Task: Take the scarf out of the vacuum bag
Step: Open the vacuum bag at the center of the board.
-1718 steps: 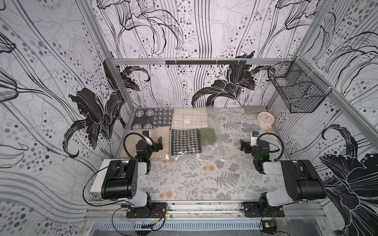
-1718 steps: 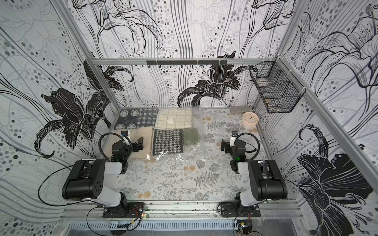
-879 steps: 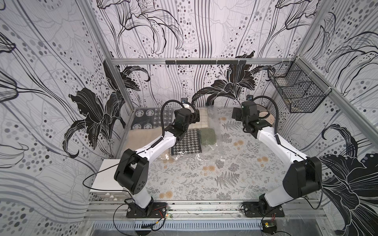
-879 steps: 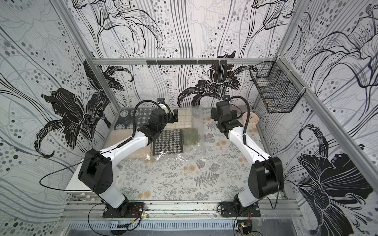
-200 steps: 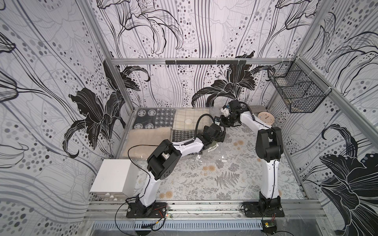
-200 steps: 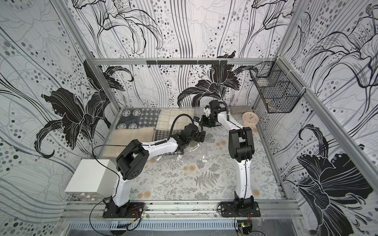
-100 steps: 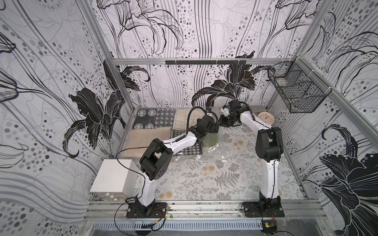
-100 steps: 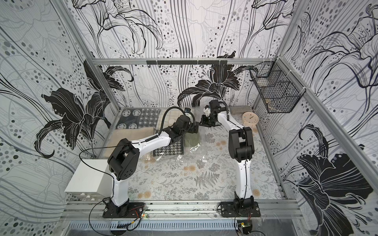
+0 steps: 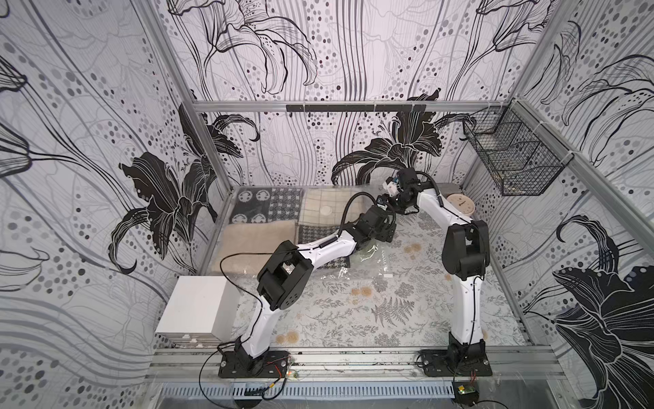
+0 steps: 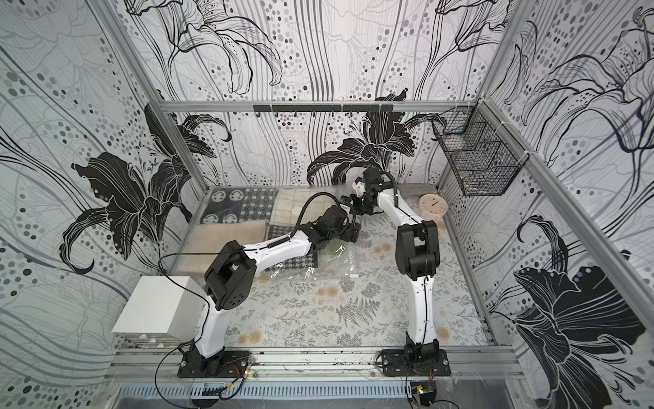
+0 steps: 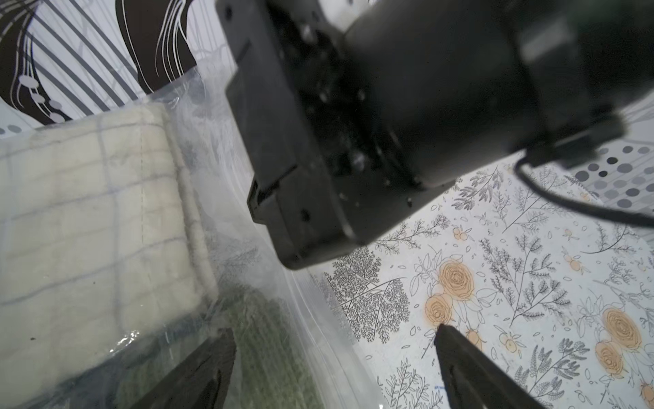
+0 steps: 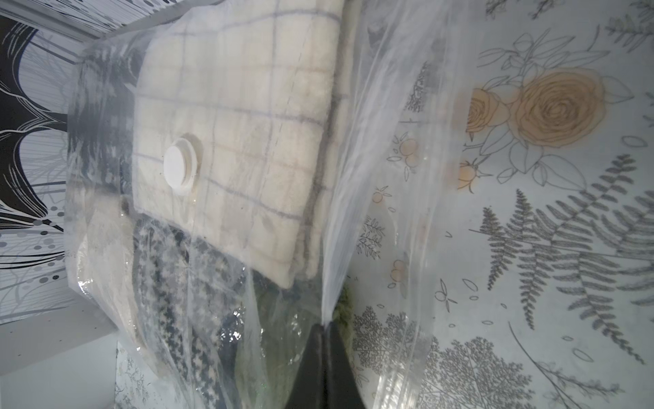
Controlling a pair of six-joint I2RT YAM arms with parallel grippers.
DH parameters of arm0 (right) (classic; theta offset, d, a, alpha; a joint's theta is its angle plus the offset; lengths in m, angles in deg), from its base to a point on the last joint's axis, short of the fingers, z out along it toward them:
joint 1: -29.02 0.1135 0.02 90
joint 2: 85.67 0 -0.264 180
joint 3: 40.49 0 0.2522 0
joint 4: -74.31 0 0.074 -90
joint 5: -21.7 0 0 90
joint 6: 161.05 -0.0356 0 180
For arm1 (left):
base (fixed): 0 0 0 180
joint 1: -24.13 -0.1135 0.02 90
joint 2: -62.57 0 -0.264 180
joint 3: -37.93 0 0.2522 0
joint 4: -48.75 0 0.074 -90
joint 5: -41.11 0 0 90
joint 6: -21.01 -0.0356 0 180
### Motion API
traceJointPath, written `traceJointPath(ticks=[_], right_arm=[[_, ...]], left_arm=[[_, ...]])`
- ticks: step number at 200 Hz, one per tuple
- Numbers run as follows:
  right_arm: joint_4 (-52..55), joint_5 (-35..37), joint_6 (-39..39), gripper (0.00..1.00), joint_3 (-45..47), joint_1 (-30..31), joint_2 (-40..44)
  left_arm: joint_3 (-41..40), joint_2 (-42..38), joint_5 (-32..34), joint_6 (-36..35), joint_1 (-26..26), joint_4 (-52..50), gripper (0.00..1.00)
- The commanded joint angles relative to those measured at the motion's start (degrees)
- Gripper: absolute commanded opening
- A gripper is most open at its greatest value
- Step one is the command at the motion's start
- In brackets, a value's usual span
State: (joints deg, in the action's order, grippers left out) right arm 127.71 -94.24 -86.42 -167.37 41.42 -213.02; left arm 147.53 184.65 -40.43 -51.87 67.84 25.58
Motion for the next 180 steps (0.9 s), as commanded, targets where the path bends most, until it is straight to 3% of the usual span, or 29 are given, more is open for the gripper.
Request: traceJointPath(ticks=[1, 30, 58, 107, 120, 136, 161, 180], right_arm=[[1.5, -1.0, 0.6, 0.02, -1.4, 0.4, -1.0], [1.2, -1.7, 0.4, 0.01, -0.5, 0.4, 0.0], [0.7, -2.7, 0.4, 0.00, 0.7, 0.4, 0.9], [-0.3, -3.5, 0.2, 0.00, 2.2, 0.4, 1.2], [-0.8, -3.8, 0.1, 0.00, 2.6, 0.4, 1.3], [-1.1, -4.6, -0.2, 0.00, 2.6, 0.4, 1.2], [-0.7, -5.0, -0.6, 0.00, 1.7, 0.4, 1.1], [-0.1, -4.7, -1.3, 0.00, 1.0, 0.5, 1.1]], left_arm=[[3.6, 2.5, 1.6, 1.3, -0.1, -4.2, 0.91], [9.6, 6.8, 4.4, 1.7, -0.1, -10.8, 0.90], [13.2, 9.8, 4.4, 2.2, -0.5, -13.9, 0.79], [12.2, 9.9, 4.8, 1.4, -1.1, -13.4, 0.30], [11.3, 9.5, 4.8, 1.5, -1.4, -13.0, 0.23], [10.8, 9.4, 4.8, 1.8, -1.7, -13.0, 0.25], [11.2, 9.7, 6.5, 1.9, -1.9, -14.3, 0.50], [12.1, 9.9, 9.2, 2.1, -1.3, -15.9, 0.59]])
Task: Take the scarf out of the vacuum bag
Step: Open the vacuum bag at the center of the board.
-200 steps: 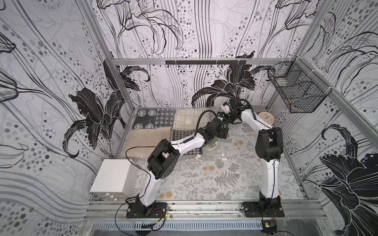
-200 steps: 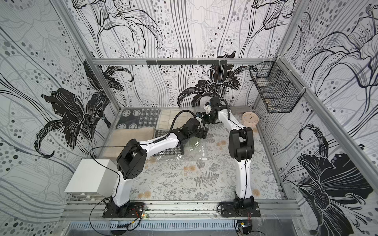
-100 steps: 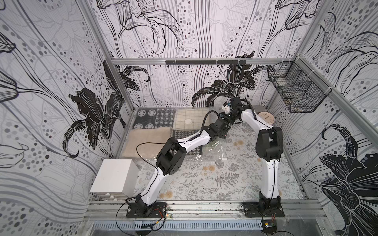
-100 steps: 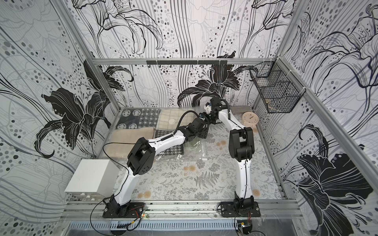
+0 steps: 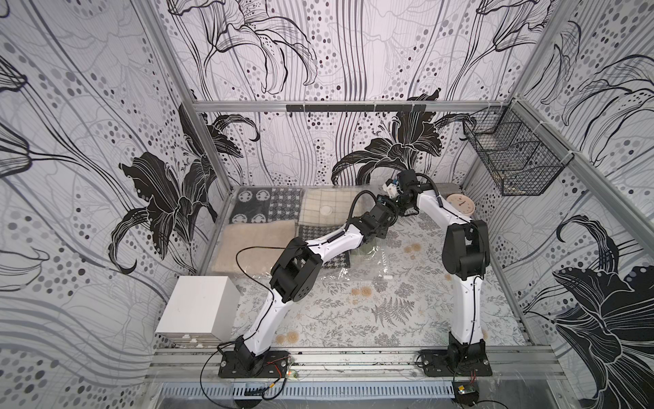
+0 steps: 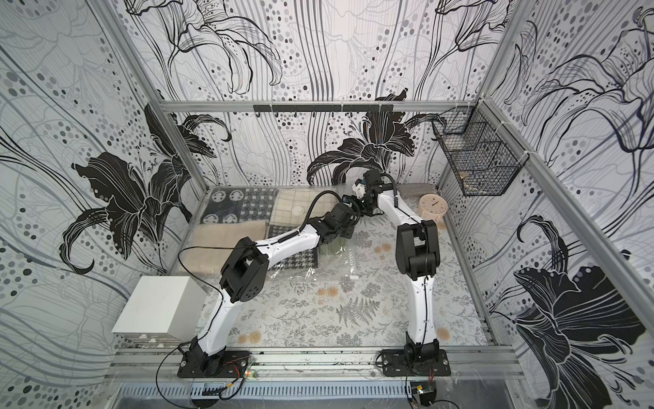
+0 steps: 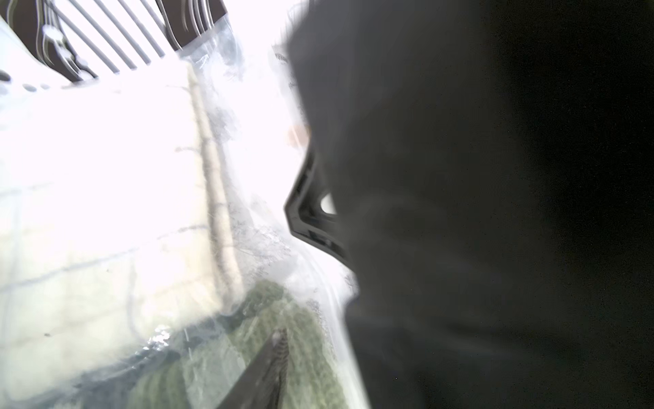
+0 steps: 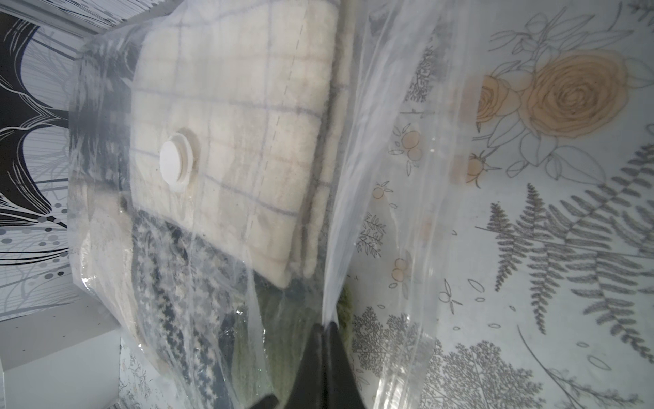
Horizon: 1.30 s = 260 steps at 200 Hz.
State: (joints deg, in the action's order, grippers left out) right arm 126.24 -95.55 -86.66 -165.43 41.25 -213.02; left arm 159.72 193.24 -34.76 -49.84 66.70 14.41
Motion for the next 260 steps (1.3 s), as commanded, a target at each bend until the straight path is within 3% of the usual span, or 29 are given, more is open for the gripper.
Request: traceJointPath(ticks=[1, 38, 104, 122, 161, 189, 203, 223, 242, 260], right_arm=[[1.4, -3.4, -1.2, 0.00, -1.0, 0.7, 1.1], [4.8, -0.4, -3.1, 0.00, -3.2, 1.1, 0.5], [6.5, 1.4, -4.1, 0.00, -5.1, 2.7, 0.2], [6.8, 0.7, -3.8, 0.00, -5.1, 2.7, 0.8], [5.1, -1.9, -4.1, 0.00, -3.1, 2.7, 2.3], [4.9, -2.0, -3.3, 0.00, -2.9, 2.7, 1.6], [3.7, -2.3, -3.0, 0.16, -1.4, 2.6, 1.8], [-3.0, -1.9, -4.8, 0.31, 6.2, 1.1, 5.7], [-9.5, -2.5, -6.2, 0.39, 15.0, -1.5, 10.5], [-10.2, -2.6, -4.7, 0.41, 18.9, -2.3, 12.3]], left_arm=[[0.0, 1.4, 3.7, 0.0, -0.2, -4.9, 0.60], [4.0, 3.9, 12.4, -1.2, 1.8, -9.7, 0.63], [4.5, 5.0, 13.9, -0.5, 2.2, -11.1, 0.61], [4.2, 4.9, 14.0, -0.6, 2.1, -11.1, 0.49], [2.0, 3.8, 11.6, 0.0, 1.6, -9.3, 0.01], [0.4, 2.0, 9.1, 0.3, 1.3, -7.1, 0.00], [-0.6, 1.0, 7.8, 0.8, 0.8, -6.1, 0.00], [-2.5, -0.5, 5.2, 2.3, -0.4, -4.9, 0.00], [-4.5, -1.8, 2.7, 4.0, -1.6, -3.8, 0.00], [-6.7, -3.1, 0.1, 6.0, -2.7, -2.9, 0.00]])
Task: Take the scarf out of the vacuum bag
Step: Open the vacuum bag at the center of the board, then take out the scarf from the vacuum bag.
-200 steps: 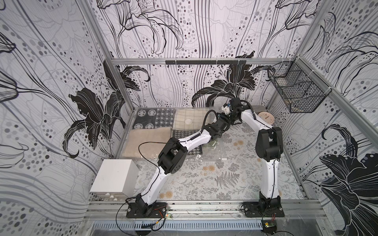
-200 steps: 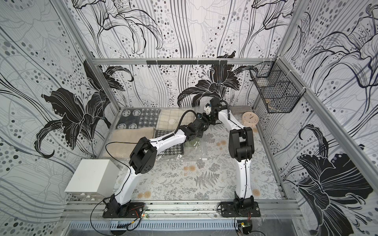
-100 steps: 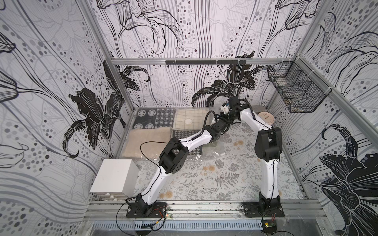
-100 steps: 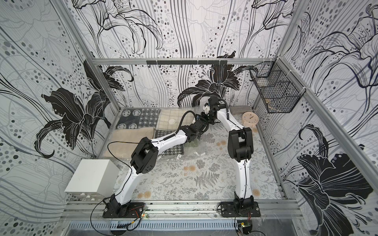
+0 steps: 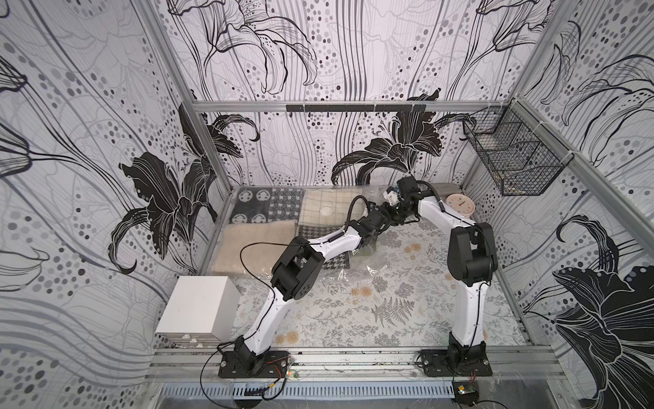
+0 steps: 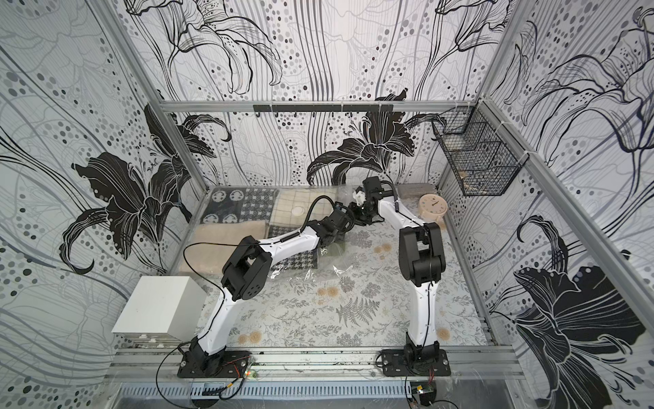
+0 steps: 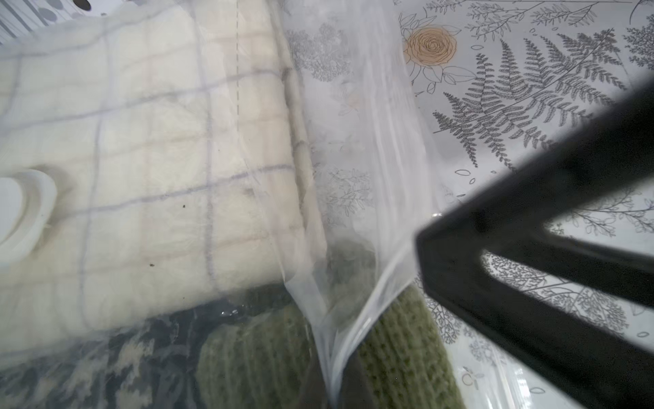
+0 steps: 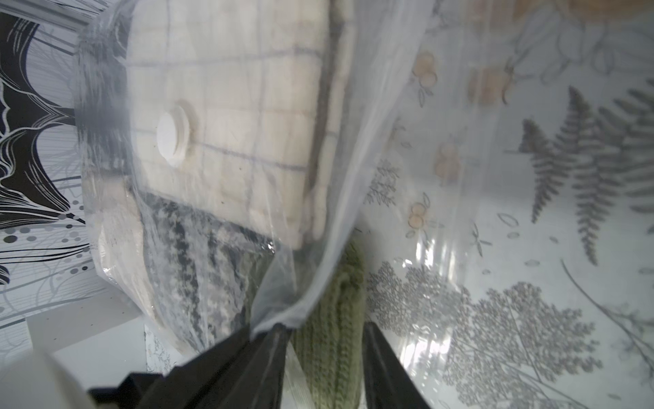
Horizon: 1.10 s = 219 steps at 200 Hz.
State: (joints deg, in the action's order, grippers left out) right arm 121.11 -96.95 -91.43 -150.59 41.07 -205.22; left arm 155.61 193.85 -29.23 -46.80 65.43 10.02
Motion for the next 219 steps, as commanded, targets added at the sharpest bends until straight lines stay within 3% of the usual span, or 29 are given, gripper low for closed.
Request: traceJointPath(ticks=[1, 52, 85, 219], right_arm=[[-4.9, -1.2, 0.2, 0.41, 4.1, -2.1, 4.5], [-12.3, -5.7, -2.9, 0.41, 14.5, -2.1, 5.8], [-19.3, -10.7, -6.5, 0.53, 19.3, -2.0, 6.2], [-22.7, -13.1, -9.6, 0.56, 18.1, 2.6, -1.9]], left_arm=[[-2.7, -3.8, -5.6, 3.1, -1.5, 1.6, 0.00], [-9.0, -7.0, -11.7, 7.6, -4.0, 6.7, 0.00], [-11.0, -7.3, -13.9, 8.6, -4.9, 8.3, 0.00], [-11.3, -5.9, -14.8, 8.3, -4.9, 8.5, 0.00]])
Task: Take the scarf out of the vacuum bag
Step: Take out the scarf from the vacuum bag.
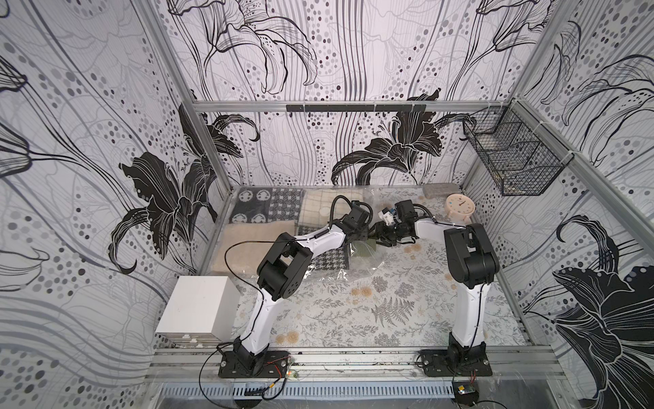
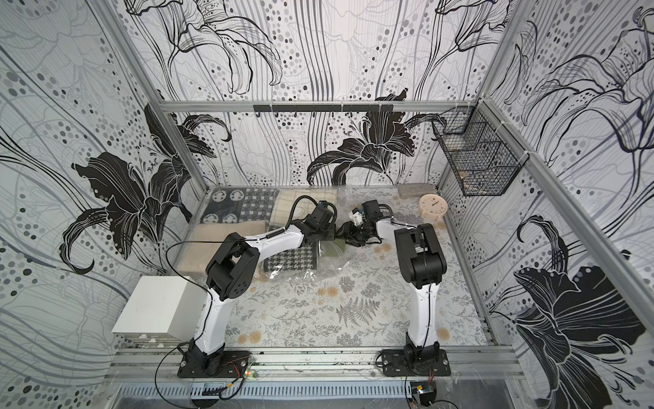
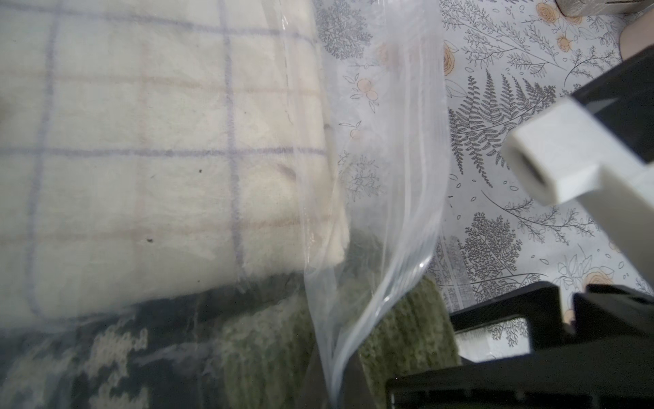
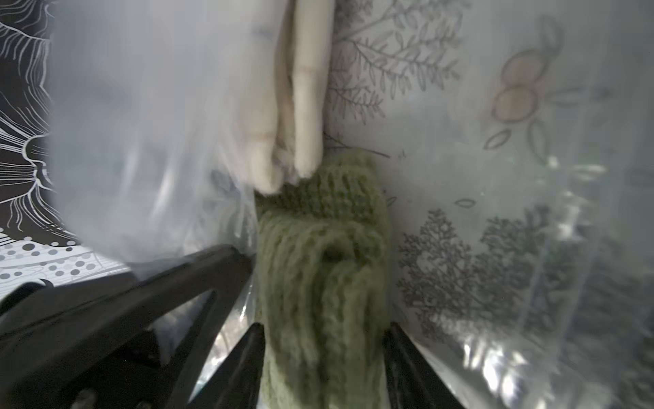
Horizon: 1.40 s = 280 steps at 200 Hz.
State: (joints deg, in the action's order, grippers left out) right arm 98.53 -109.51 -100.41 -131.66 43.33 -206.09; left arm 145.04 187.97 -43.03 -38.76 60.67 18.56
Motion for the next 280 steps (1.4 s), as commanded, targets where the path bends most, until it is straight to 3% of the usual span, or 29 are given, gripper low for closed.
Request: traceJointPath(ticks=[1, 49, 71, 112, 214, 280], right_arm=[[0.0, -0.4, -0.6, 0.56, -0.8, 0.4, -1.1], [-0.6, -1.3, -0.4, 0.50, -0.4, 0.9, -2.1], [-2.1, -3.4, -1.3, 0.36, -0.6, 1.5, -2.8], [-2.9, -4.5, -1.8, 0.00, -0.6, 1.6, -3.2], [6.6, 7.5, 2.5, 0.00, -2.1, -2.2, 0.3], [8.6, 11.2, 1.6, 0.00, -2.2, -7.4, 4.6]], left_arm=[[-0.7, 0.0, -1.0, 0.3, -0.1, -0.1, 0.00], [-0.5, 0.5, -1.4, 0.2, -0.2, 0.1, 0.00], [-0.3, 0.6, -1.3, 0.1, -0.3, -0.3, 0.00], [-0.6, 0.5, -1.8, 0.7, -0.8, -0.4, 0.00], [-1.6, -1.9, 1.8, -0.4, -0.9, -0.6, 0.00], [-1.6, -1.6, 1.6, -0.5, -1.0, -0.1, 0.00]])
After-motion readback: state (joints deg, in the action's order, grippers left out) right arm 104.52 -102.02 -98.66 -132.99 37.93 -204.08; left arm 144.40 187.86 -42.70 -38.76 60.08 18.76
